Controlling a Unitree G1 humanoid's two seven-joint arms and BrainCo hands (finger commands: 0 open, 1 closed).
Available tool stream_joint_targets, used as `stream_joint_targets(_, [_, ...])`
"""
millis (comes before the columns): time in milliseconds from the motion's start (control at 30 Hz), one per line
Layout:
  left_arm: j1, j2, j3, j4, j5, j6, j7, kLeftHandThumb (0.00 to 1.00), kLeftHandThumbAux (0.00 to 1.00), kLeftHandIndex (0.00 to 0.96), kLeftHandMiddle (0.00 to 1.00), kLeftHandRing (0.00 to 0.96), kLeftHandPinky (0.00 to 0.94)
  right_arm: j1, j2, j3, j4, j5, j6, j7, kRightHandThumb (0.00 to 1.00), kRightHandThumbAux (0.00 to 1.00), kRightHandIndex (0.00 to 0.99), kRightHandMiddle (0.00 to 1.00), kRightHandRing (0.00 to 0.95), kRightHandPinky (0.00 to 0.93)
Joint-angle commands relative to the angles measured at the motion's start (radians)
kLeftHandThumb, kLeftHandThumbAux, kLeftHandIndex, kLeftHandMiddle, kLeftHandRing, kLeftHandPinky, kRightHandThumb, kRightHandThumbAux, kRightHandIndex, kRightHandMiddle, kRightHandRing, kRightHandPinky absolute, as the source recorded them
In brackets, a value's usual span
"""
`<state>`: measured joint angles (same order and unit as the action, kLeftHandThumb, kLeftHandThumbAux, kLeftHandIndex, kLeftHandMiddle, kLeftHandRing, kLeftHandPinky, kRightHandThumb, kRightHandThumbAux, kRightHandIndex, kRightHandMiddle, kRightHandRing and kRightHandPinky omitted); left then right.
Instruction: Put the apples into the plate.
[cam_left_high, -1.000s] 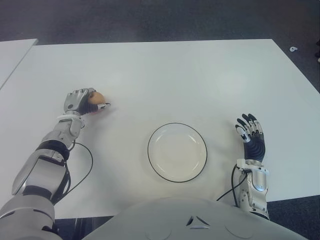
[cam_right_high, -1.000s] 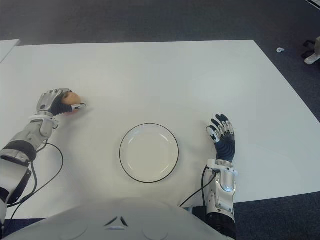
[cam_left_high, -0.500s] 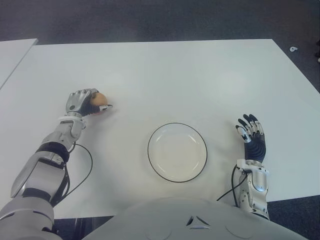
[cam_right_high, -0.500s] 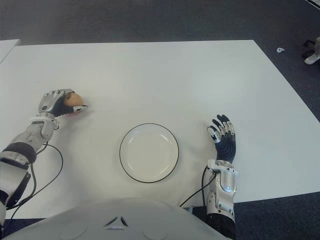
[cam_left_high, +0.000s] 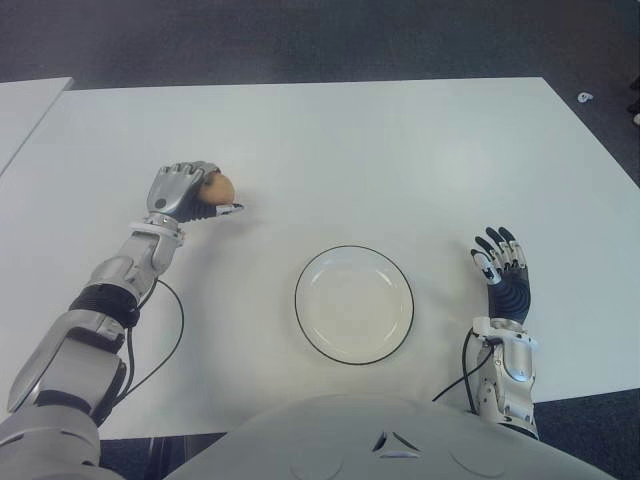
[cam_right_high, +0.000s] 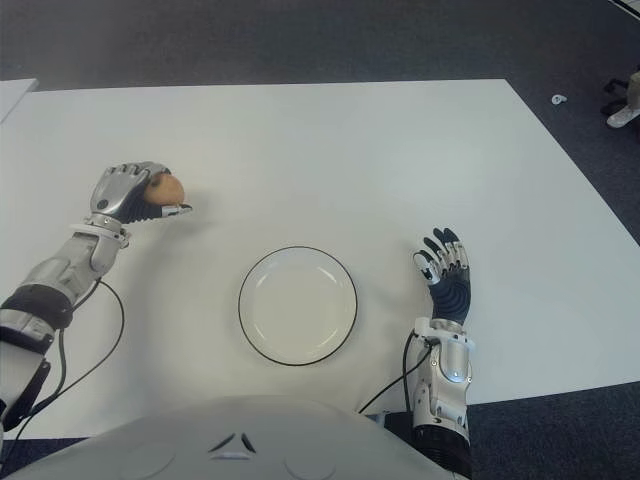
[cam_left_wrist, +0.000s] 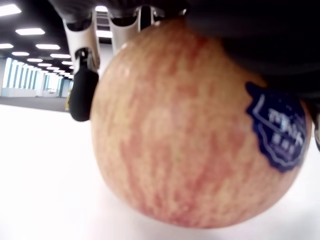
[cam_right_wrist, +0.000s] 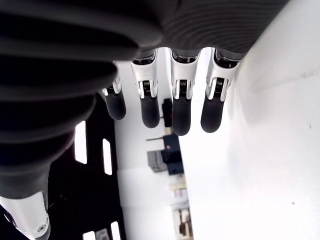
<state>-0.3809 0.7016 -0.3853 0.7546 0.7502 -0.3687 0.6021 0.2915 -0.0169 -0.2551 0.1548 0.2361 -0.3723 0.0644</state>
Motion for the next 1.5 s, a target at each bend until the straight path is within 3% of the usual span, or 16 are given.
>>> stream_joint_targets(33, [0.023,0.027,0.021,-0.107,0.038,0.019,0.015,0.746,0.694,0.444,0.836,0.821,0.805,0.029,0.023,0.009,0.09,0.003,0.081,-0.004,0.395,0.664,0.124,0.173,0.19,0.219])
stream_joint_targets(467, [0.057,0.042,0.05,-0.26,0.083,0.051,-0.024,0.744,0.694,0.444,0.818,0.801,0.758,0.013,0.027,0.015,0.118,-0.016,0.071,-0.013,0.37,0.66,0.12,0.169,0.178,0.205])
stream_joint_targets(1033, [0.061,0.018,0.041,-0.349,0.137,0.057,-0.036,0.74,0.695,0.444,0.83,0.813,0.78,0.001,0.036,0.018,0.144,-0.033,0.063,-0.019,0.372,0.676,0.102,0.149,0.158,0.197])
stream_joint_targets(1267, [0.101,-0.056,-0.029,-0.534,0.177,0.049,-0.125,0.735,0.695,0.444,0.795,0.772,0.728,-0.007,0.044,0.026,0.155,-0.039,0.056,-0.02,0.391,0.685,0.109,0.157,0.165,0.21])
stream_joint_targets(1500, [0.116,-0.094,-0.062,-0.633,0.214,0.036,-0.189,0.735,0.694,0.444,0.792,0.77,0.747,-0.004,0.05,0.035,0.155,-0.046,0.046,-0.024,0.389,0.686,0.115,0.165,0.17,0.212])
